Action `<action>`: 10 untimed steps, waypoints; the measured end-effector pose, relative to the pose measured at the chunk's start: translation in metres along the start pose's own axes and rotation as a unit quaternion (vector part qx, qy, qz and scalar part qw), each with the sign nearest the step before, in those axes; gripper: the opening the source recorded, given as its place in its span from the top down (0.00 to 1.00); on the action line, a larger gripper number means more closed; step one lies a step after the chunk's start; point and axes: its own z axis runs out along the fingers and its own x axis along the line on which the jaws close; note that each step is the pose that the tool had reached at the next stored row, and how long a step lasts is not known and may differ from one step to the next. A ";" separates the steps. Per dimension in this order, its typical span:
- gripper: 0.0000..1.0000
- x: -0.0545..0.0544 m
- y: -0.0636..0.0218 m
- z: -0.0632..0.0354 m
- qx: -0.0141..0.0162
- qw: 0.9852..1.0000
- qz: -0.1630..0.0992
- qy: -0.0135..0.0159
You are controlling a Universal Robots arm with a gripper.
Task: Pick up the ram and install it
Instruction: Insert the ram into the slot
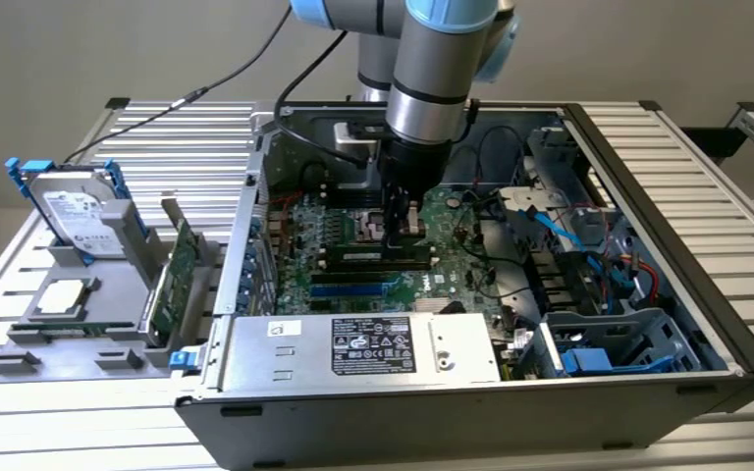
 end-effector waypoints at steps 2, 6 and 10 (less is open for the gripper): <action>0.86 0.000 0.0000 0.0002 0.000 1.000 0.000 0.000; 0.86 0.000 0.0000 0.0005 0.000 1.000 0.000 0.001; 0.86 0.000 -0.0003 0.0021 0.000 1.000 0.000 0.002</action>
